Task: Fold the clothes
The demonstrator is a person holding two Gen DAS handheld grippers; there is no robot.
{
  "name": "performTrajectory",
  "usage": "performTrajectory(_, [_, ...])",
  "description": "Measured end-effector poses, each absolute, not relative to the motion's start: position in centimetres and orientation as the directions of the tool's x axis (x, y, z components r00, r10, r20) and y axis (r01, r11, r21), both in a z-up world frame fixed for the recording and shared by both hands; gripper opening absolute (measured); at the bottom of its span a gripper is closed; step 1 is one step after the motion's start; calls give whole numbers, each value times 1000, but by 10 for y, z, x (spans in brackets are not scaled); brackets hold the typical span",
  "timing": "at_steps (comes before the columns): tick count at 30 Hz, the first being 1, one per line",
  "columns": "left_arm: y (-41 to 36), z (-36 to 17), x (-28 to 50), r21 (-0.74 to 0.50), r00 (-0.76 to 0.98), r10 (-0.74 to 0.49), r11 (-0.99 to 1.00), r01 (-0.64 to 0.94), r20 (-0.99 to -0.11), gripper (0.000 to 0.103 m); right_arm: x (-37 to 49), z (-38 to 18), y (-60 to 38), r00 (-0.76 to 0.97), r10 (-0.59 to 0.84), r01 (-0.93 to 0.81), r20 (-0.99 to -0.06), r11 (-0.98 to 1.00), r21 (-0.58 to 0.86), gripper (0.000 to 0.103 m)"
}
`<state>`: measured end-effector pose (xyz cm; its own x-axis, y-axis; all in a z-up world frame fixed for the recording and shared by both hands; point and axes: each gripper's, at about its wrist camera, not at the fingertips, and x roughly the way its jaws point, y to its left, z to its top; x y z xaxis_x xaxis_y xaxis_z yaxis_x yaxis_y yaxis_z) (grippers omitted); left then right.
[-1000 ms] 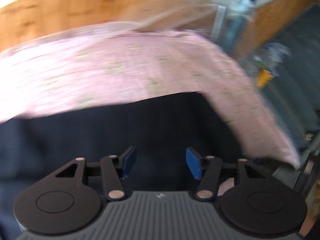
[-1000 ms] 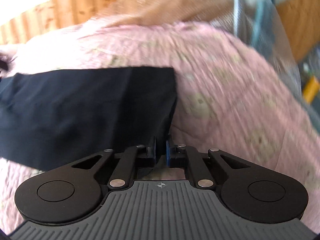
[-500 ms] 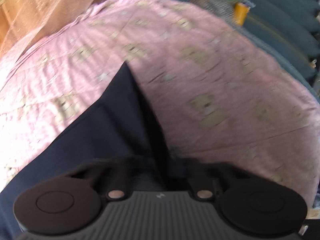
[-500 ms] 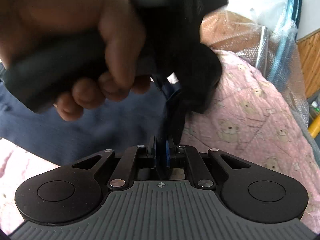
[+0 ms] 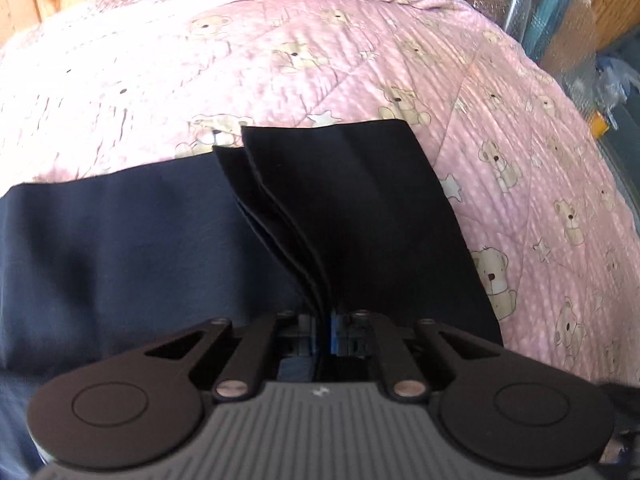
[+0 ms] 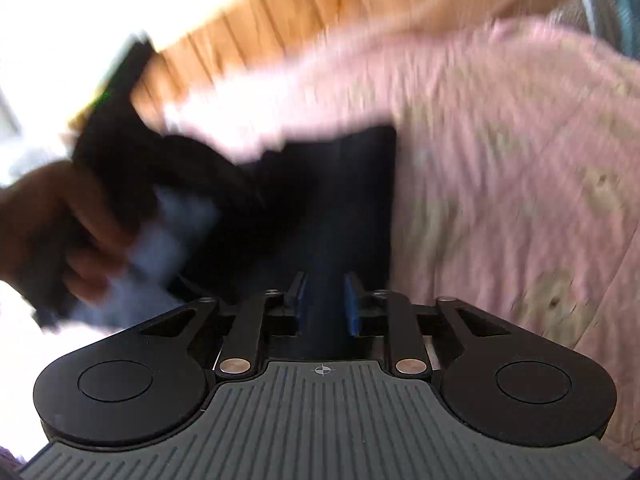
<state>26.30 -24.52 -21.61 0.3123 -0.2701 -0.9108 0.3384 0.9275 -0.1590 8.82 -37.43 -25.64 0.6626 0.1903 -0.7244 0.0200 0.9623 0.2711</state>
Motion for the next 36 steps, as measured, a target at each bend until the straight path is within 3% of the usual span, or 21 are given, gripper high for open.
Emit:
performTrajectory(2, [-239, -206, 257, -158, 332, -270, 931, 328, -904, 6, 89, -269, -363, 631, 155, -9, -760, 981, 193, 13])
performTrajectory(6, [-241, -210, 249, -113, 326, -228, 935, 337, -917, 8, 91, -252, -363, 626, 152, -14, -765, 983, 184, 17])
performTrajectory(11, [-235, -205, 240, -97, 349, -211, 943, 318, -913, 23, 105, -262, -368, 575, 156, -23, -803, 984, 175, 12])
performTrajectory(14, [-226, -183, 230, -142, 412, -249, 951, 274, -876, 32, 113, -237, -378, 619, 145, -7, -772, 984, 179, 21])
performTrajectory(19, [-231, -188, 221, -105, 393, -219, 951, 292, -893, 32, 173, -222, -388, 660, 137, -18, -739, 986, 168, 21])
performTrajectory(25, [-230, -211, 193, -36, 356, -167, 937, 348, -919, 31, 246, -249, -382, 575, 95, -35, -813, 995, 92, 20])
performTrajectory(36, [-231, -208, 172, 0, 378, -160, 922, 388, -912, 32, 247, -256, -383, 563, 93, -62, -821, 996, 71, 20])
